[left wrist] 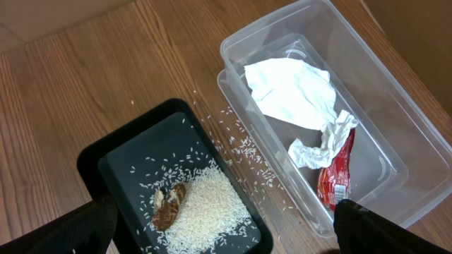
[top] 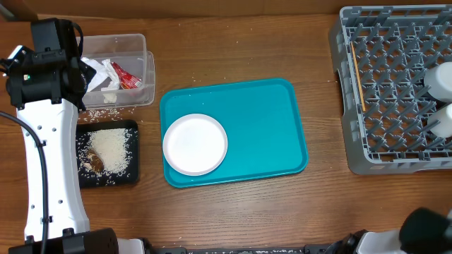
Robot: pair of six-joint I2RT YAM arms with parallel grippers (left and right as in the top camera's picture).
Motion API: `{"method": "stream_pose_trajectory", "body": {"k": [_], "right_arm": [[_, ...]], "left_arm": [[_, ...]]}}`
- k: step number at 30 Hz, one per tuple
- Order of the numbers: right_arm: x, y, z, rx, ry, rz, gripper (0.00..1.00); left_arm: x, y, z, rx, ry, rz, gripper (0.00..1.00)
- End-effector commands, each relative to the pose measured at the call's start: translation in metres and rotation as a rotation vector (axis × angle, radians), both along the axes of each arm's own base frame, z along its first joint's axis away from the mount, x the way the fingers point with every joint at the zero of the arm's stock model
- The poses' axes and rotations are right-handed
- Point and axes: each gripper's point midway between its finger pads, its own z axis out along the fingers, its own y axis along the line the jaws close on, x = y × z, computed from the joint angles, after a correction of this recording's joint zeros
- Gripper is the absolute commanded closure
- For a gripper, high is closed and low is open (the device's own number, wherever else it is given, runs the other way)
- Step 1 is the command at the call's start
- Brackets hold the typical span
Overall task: Sort waste into correct bins and load items into the dishwasher
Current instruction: 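Release the saucer and withdraw the right gripper from the rack, then reach the right gripper to the white plate and grip its rim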
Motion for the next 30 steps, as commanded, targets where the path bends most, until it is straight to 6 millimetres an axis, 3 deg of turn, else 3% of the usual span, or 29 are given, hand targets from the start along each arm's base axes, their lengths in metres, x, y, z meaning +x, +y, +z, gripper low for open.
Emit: {"method": "stream_pose_trajectory", "body": {"k": [1,3,4,7,12,16,17,25,30], "right_arm": [[-0.012,0.098,0.004,0.092,-0.005,0.347,0.75],[-0.026,0.141,-0.024,0.042,0.14,0.434,0.51],[-0.031,0.155,-0.035,0.02,0.197,0.46,0.47],[-0.049,0.192,-0.07,-0.062,0.375,0.525,0.47],[-0.077,0.274,-0.133,-0.233,0.554,0.731,0.47],[-0.089,0.313,-0.188,-0.332,0.668,0.706,0.35],[-0.095,0.326,-0.212,-0.368,0.705,0.696,0.31],[-0.107,0.392,-0.302,-0.39,0.78,0.754,0.39],[-0.107,0.415,-0.332,-0.38,0.806,0.737,0.41]], "left_arm": [[0.001,0.0,-0.003,-0.003,0.0,0.017,0.0],[0.001,0.0,-0.003,-0.003,-0.001,0.017,0.0],[0.001,0.0,-0.003,-0.003,0.0,0.017,0.0],[0.001,0.0,-0.003,-0.003,-0.001,0.017,0.0],[0.001,0.0,-0.003,-0.003,0.0,0.017,0.0],[0.001,0.0,-0.003,-0.002,0.0,0.016,0.0],[0.001,0.0,-0.003,-0.003,-0.001,0.017,0.0],[0.001,0.0,-0.003,-0.003,0.0,0.017,0.0],[0.001,0.0,-0.003,-0.003,-0.001,0.017,0.0]]}}
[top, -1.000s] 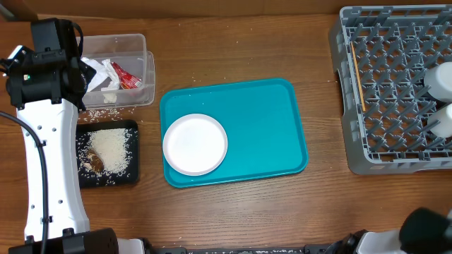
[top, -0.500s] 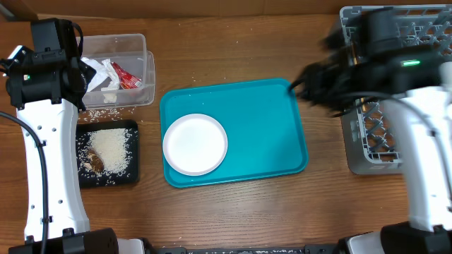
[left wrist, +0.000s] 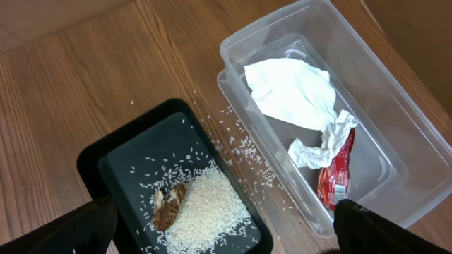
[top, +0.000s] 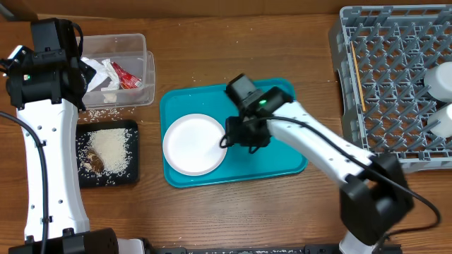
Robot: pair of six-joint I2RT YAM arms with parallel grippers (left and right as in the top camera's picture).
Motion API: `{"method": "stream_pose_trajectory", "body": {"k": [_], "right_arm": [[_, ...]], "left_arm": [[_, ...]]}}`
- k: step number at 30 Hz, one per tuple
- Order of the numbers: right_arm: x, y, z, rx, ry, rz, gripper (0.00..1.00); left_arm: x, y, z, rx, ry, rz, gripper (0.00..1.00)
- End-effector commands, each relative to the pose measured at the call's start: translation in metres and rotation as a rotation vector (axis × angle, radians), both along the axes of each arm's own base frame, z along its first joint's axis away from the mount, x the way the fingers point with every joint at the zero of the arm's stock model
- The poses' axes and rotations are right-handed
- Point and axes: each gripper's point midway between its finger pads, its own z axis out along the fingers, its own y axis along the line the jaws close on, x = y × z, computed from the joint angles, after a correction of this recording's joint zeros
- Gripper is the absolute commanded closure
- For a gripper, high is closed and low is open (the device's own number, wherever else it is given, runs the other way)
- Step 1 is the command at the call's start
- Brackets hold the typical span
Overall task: Sort waste into correct bins and load items into the dishwasher
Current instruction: 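Reach the right gripper to the white plate and grip its rim, then lift the plate and carry it right into the dish rack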
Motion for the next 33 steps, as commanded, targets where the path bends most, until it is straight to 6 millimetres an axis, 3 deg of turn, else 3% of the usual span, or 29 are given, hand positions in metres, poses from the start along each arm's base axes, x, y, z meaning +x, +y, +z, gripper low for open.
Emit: {"method": "stream_pose_trajectory", "body": {"k": [1,6,18,20,22,24,26,29,32,33], "right_arm": [[-0.001,0.013,-0.024,-0.023,0.024,-0.064,0.44],[0.01,0.025,-0.054,-0.029,0.025,-0.139,0.49],[0.014,0.024,-0.084,-0.067,0.043,-0.175,0.7],[0.015,0.023,-0.084,-0.069,0.041,-0.176,0.76],[0.016,0.025,-0.081,-0.065,0.039,-0.176,0.9],[0.019,0.024,-0.076,-0.066,0.04,-0.182,0.96],[0.025,0.021,-0.063,-0.068,0.038,-0.187,0.96],[0.043,0.01,-0.032,-0.076,0.009,-0.188,0.96],[0.072,-0.024,0.014,-0.144,-0.068,-0.227,0.96],[0.083,-0.045,0.033,-0.191,-0.105,-0.259,0.96]], "left_arm": [[0.001,0.0,-0.003,-0.003,-0.001,0.017,0.0],[0.001,0.0,-0.003,-0.002,-0.001,0.017,0.0],[0.001,0.0,-0.003,-0.003,-0.001,0.017,0.0],[0.001,0.0,-0.003,-0.002,-0.001,0.017,0.0],[0.001,0.0,-0.003,-0.003,-0.001,0.017,0.0],[0.001,0.0,-0.003,-0.003,-0.001,0.017,0.0],[0.001,0.0,-0.003,-0.003,-0.001,0.017,0.0],[0.001,0.0,-0.003,-0.002,-0.001,0.017,0.0],[0.001,0.0,-0.003,-0.002,0.0,0.017,0.0],[0.001,0.0,-0.003,-0.003,-0.001,0.017,0.0]]}}
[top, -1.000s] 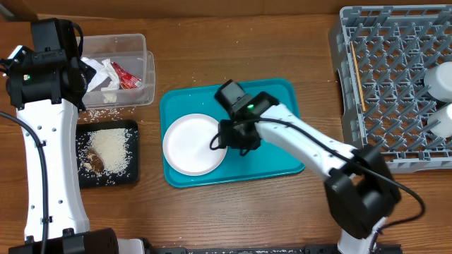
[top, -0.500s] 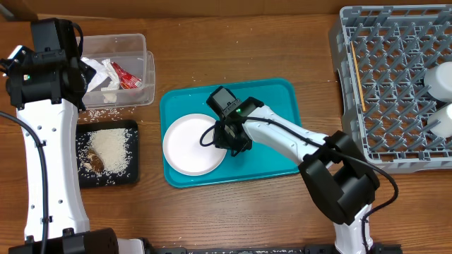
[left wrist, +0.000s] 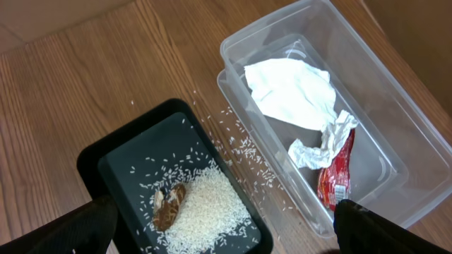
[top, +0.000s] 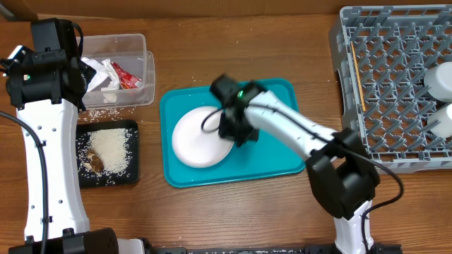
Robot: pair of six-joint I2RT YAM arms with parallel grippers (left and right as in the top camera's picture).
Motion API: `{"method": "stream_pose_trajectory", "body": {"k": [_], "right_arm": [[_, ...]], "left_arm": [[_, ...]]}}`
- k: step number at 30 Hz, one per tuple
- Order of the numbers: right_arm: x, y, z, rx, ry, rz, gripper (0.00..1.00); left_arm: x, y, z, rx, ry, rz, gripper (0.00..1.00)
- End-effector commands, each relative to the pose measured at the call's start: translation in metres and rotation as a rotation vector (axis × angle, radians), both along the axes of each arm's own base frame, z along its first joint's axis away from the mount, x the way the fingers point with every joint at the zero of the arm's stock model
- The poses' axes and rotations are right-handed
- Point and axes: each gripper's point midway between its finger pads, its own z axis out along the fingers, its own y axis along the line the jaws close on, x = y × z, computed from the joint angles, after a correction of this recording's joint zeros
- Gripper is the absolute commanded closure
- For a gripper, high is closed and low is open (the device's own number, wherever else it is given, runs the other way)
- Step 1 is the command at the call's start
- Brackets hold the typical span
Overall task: Sort waste into correct bins and load items into the dishwasher
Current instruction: 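Lift the plate and carry it right into the dish rack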
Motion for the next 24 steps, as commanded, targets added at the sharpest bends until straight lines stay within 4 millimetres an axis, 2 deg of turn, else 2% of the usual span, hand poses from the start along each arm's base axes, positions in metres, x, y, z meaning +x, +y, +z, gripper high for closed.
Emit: {"method": "stream_pose_trajectory", "body": {"k": [1,2,5,8,10,13,17,20,24], "right_arm": [[0.062,-0.061,0.078,-0.115,-0.22,-0.08,0.96],[0.073,-0.094,0.106,-0.185,-0.263,-0.134,0.96],[0.094,-0.163,0.162,-0.286,-0.352,-0.19,0.96],[0.107,-0.234,0.208,-0.362,-0.431,-0.281,0.96],[0.111,-0.27,0.226,-0.379,-0.468,-0.346,0.96],[0.115,-0.322,0.242,-0.394,-0.516,-0.475,0.96],[0.119,-0.376,0.244,-0.417,-0.546,-0.604,0.96],[0.125,-0.403,0.242,-0.41,-0.575,-0.666,0.96],[0.136,-0.426,0.24,-0.467,-0.617,-0.665,0.96]], "left_arm": [[0.001,0.0,-0.003,-0.002,-0.001,0.016,0.0],[0.001,0.0,-0.003,-0.002,-0.001,0.016,0.0],[0.001,0.0,-0.003,-0.002,-0.001,0.016,0.0],[0.001,0.0,-0.003,-0.002,-0.001,0.017,0.0],[0.001,0.0,-0.003,-0.002,-0.001,0.016,0.0],[0.001,0.0,-0.003,-0.002,-0.001,0.016,0.0],[0.001,0.0,-0.003,-0.002,-0.001,0.016,0.0],[0.001,0.0,-0.003,-0.002,-0.001,0.016,0.0],[0.001,0.0,-0.003,-0.002,-0.001,0.017,0.0]]}}
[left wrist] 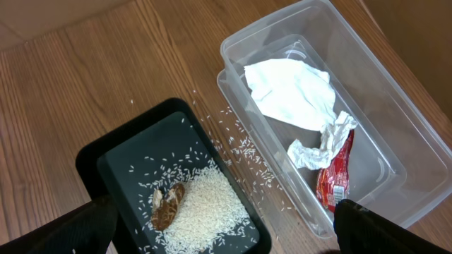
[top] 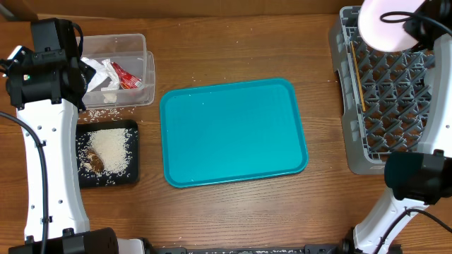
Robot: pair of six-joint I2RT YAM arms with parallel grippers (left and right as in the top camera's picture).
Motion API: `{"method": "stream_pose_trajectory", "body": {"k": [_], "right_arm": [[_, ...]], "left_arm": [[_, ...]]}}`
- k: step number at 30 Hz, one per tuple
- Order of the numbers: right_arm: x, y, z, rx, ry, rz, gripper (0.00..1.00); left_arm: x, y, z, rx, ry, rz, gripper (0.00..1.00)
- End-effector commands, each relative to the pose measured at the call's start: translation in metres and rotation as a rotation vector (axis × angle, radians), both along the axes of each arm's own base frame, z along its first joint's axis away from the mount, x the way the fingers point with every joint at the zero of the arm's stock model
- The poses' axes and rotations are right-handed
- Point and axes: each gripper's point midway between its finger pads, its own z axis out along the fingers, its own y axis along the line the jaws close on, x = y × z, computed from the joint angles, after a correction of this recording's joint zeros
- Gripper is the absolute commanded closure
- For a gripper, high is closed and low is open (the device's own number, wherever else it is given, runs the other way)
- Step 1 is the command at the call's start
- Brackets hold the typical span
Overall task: Sort waste into correct bins and load items into the dishwasher
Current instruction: 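Lift the plate and carry it right into the dish rack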
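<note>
The white plate hangs over the far left corner of the grey dish rack; my right gripper is shut on its right edge. The teal tray in the middle of the table is bare. My left gripper stands open above the black tray, which holds rice and a brown scrap of food. Beside it the clear bin contains white crumpled napkins and a red wrapper. Neither gripper touches the bins.
Loose rice grains lie on the wood between the black tray and the clear bin. A thin wooden stick lies in the rack's left side. My right arm's base stands in front of the rack.
The plate has left the teal tray and is now over the dish rack's far left corner, with my right gripper on it. The tray is bare. The left arm has not moved.
At first the plate lay on the teal tray with my right arm out of view. Then the right gripper was at the plate's right edge. Then the plate sat shifted and tilted on the tray in its grip, and now it hangs over the rack.
</note>
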Motion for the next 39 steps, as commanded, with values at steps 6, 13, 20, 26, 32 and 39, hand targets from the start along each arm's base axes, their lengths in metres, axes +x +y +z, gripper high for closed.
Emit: {"method": "stream_pose_trajectory", "body": {"k": [6,13,20,26,32,39], "right_arm": [[0.011,-0.045,-0.01,-0.268,0.041,-0.061,0.96],[0.022,-0.057,-0.047,-0.386,0.134,-0.011,0.96],[0.031,-0.051,-0.084,-0.408,0.165,0.043,0.96],[0.033,-0.046,-0.087,-0.41,0.166,0.054,0.96],[0.036,-0.03,-0.087,-0.413,0.174,0.091,0.96],[0.028,0.004,-0.045,-0.473,0.127,0.114,0.14]], "left_arm": [[0.001,0.0,-0.003,0.001,0.005,0.009,0.0],[0.001,0.0,-0.003,0.001,0.005,0.009,0.0],[0.001,0.0,-0.003,0.001,0.005,0.008,0.0],[0.001,0.0,-0.003,0.001,0.005,0.009,0.0],[0.001,0.0,-0.003,0.001,0.005,0.009,0.0],[0.001,0.0,-0.003,0.001,0.005,0.009,0.0]]}}
